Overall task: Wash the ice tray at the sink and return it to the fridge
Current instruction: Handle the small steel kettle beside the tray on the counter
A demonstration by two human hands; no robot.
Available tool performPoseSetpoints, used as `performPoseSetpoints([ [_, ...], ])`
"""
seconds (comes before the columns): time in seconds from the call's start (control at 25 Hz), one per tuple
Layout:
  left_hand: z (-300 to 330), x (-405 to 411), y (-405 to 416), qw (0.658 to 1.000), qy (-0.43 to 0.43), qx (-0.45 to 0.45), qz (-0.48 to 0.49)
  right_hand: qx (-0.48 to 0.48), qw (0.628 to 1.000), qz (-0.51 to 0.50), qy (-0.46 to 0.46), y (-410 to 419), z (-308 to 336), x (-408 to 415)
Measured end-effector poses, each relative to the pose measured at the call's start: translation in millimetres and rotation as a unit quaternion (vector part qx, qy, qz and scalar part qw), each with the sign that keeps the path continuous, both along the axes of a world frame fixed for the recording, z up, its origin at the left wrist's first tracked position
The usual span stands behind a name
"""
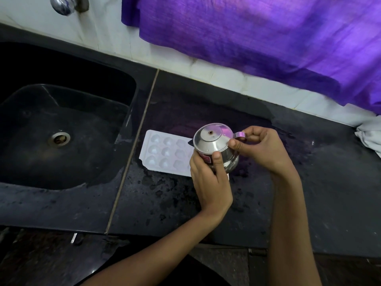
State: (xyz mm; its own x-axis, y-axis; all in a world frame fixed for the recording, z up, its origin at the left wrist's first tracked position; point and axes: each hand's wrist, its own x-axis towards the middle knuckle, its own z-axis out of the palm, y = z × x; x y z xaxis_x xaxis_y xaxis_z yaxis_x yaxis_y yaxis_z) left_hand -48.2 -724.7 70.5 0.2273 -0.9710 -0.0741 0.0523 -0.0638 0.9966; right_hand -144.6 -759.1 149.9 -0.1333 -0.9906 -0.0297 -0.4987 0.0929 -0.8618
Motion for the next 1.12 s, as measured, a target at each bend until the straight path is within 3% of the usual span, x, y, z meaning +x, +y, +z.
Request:
performPoseSetpoints([
  [0.16, -0.1, 6.4, -18.3, 1.0, 0.01, 0.0, -0.003, -0.005, 1.0, -0.011, -0.01, -14.9, 0.4, 6.1],
  [0.48, -2.8, 22.3, -41.6, 0.994, 0.023, 0.094, -0.04, 0.036, 0.994, -0.028, 0.098, -49.9, -12.7, 19.1],
  [1.12, -3.8, 27.8, -51.3, 0.992, 0.045, 0.112, -0.045, 0.041, 0.984, -0.019, 0.17, -64.3, -12.5, 26.3],
])
